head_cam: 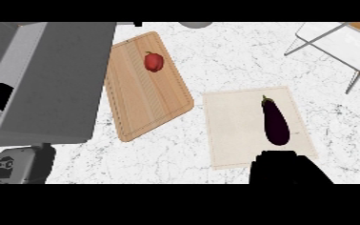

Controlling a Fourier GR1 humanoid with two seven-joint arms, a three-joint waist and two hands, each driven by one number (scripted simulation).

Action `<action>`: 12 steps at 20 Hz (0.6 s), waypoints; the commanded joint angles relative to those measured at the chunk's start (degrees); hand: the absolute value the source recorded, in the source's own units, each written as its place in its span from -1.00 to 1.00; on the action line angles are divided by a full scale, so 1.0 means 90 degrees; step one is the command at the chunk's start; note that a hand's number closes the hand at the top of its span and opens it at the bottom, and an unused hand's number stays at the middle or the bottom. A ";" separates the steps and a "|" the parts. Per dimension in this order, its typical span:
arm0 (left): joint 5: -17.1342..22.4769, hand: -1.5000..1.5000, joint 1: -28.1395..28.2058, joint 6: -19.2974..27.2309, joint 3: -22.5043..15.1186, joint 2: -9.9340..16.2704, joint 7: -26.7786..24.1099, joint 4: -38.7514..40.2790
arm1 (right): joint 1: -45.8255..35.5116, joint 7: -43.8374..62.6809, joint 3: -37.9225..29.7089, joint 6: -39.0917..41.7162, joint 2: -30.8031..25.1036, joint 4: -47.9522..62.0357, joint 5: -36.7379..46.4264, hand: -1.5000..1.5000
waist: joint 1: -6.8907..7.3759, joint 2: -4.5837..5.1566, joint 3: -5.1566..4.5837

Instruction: Pick the tomato from the placemat and place it in the tiered shelf

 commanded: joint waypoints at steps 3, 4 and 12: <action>0.0038 0.00 -0.0024 -0.0095 0.0092 0.0122 0.0001 0.0002 | 0.0423 0.0052 -0.2314 0.0440 -0.0431 -0.1547 -0.2291 1.00 | 0.0100 0.0052 -0.0001; 0.0097 0.00 -0.0134 0.0002 0.0079 0.0074 0.0252 -0.0166 | 0.0648 0.0002 -0.2638 0.0537 -0.0558 -0.1678 -0.2563 1.00 | 0.0021 0.0024 0.0005; -0.0186 0.00 -0.0281 0.0205 -0.0159 -0.0172 0.0106 0.0029 | -0.0988 0.1157 -0.5639 0.0993 -0.1590 -0.0592 -0.4911 1.00 | 0.0149 0.0045 -0.0013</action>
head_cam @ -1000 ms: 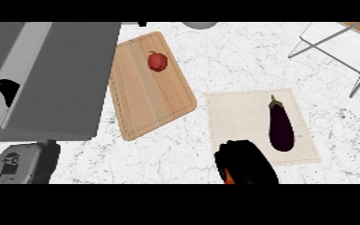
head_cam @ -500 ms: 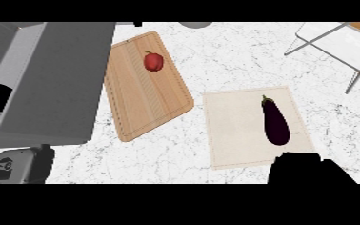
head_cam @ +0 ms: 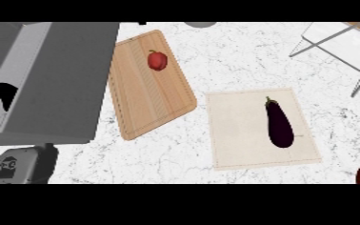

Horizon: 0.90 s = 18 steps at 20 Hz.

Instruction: Pick the tomato from the placemat and place it in the tiered shelf

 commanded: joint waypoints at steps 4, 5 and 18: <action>-0.0058 0.00 -0.0301 0.0052 -0.0018 0.0025 0.0250 -0.0062 | -0.1424 0.0720 -0.2146 0.0553 -0.1499 0.1839 -0.1824 1.00 | 0.0136 0.0009 0.0004; -0.0030 0.00 -0.0164 -0.0076 -0.0090 -0.0015 0.0140 -0.0015 | -0.1749 0.0917 -0.2189 0.0662 -0.1848 0.2210 -0.2010 1.00 | 0.0173 0.0016 0.0001; -0.0213 0.00 -0.0046 0.0067 -0.0182 -0.0233 0.0158 -0.0228 | -0.2962 -0.1045 -0.2213 0.1117 -0.2739 0.6476 -0.0924 1.00 | 0.0225 0.0026 0.0013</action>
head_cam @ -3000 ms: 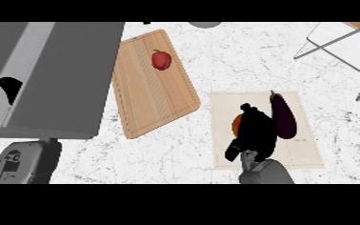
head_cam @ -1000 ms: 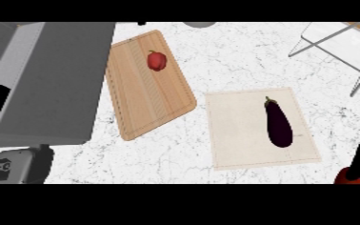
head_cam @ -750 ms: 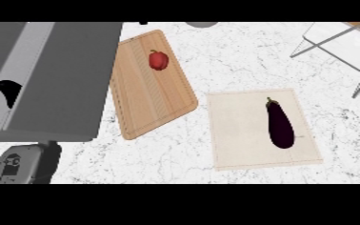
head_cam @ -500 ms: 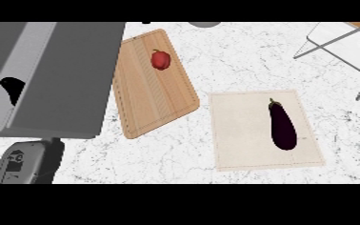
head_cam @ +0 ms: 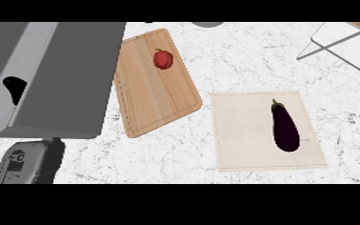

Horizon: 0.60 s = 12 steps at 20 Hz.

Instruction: Pick the tomato from the placemat and place it in the tiered shelf

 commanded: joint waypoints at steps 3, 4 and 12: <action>0.0151 0.00 -0.0147 -0.0137 0.0065 0.0099 0.0423 -0.0136 | -0.0672 -0.1408 0.0052 0.0184 -0.0584 0.2435 0.0570 1.00 | 0.0064 0.0012 0.0011; -0.0001 0.00 0.0162 0.0020 -0.0097 -0.0066 0.0357 -0.0483 | -0.0873 -0.1541 0.0296 0.0060 -0.0557 0.2627 0.0759 1.00 | 0.0077 0.0002 0.0009; -0.0019 0.00 -0.0180 -0.0036 -0.0006 -0.0030 0.0256 -0.0166 | -0.1876 -0.3219 0.0781 -0.0216 -0.0876 0.4958 0.1618 1.00 | 0.0089 0.0016 0.0010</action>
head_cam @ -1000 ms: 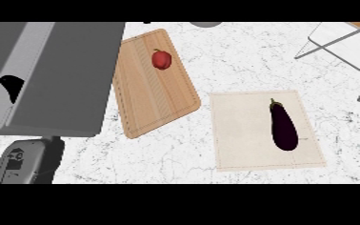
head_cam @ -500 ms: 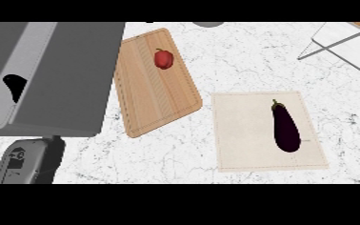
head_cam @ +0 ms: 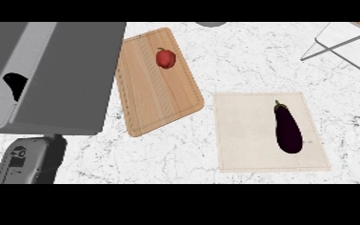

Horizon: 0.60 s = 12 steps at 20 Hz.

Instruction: Pick the tomato from the placemat and place it in the tiered shelf

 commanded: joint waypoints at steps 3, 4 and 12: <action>-0.0274 0.00 -0.0009 0.0164 -0.0190 -0.0202 -0.0079 0.0015 | -0.0593 -0.1189 0.0331 -0.0162 -0.0227 0.1565 0.0620 1.00 | -0.0036 -0.0011 0.0003; 0.0014 0.00 -0.0270 0.0026 0.0016 0.0048 0.0443 -0.0220 | -0.1006 -0.1088 0.0446 -0.0101 -0.0312 0.1833 0.0696 1.00 | 0.0049 0.0002 0.0007; -0.0132 0.00 0.0160 0.0006 -0.0173 -0.0185 -0.0055 -0.0107 | -0.1415 -0.0950 0.0457 -0.0937 -0.0218 0.3091 0.1140 1.00 | 0.0130 0.0042 0.0011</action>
